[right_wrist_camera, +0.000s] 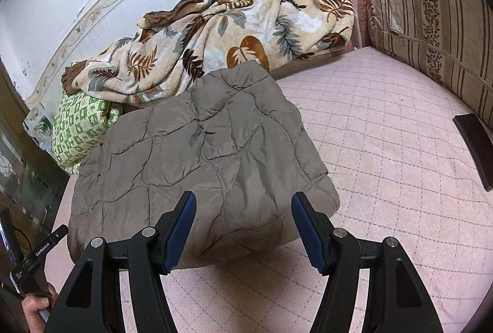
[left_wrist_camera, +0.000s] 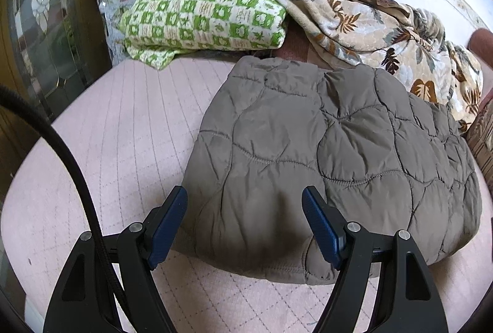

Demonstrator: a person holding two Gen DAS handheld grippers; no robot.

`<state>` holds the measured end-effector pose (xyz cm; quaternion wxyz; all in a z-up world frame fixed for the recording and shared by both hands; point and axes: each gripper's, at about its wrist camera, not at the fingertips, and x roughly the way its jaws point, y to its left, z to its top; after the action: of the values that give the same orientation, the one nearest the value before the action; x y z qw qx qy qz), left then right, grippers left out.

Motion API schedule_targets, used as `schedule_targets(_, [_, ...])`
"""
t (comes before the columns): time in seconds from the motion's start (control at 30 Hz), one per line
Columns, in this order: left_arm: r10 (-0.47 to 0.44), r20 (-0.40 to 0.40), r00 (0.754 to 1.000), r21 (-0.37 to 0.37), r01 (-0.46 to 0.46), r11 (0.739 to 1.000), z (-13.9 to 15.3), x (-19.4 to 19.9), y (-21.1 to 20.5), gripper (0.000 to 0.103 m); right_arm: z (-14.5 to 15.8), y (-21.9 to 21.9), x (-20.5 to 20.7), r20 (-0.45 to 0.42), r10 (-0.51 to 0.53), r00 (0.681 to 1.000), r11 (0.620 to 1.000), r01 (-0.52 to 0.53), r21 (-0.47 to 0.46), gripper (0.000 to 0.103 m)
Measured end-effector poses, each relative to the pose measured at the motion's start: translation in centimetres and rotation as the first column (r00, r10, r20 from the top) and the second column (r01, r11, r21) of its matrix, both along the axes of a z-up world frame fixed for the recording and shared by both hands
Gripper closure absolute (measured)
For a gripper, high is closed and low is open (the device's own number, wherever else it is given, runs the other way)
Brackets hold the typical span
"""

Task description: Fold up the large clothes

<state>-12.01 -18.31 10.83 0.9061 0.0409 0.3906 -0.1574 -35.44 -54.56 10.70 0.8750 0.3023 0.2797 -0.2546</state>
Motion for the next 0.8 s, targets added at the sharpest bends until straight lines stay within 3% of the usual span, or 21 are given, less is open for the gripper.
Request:
schedule_targets(0.43, [0.053,-0.177,0.983,-0.121,-0.076,0.99,-1.3,2.9,4.5,0.027,-0.6,-1.4,-1.5,-0.002,-0.023,1.0,0.999,0.023,0.046,0.034])
schedule_targets(0.8, [0.063,-0.38,0.923,-0.221,-0.157,0.963,-4.1,4.7,8.5,0.023,-3.7,-3.4,-2.8,0.012,-0.058,0.998,0.969,0.053,0.243,0.029])
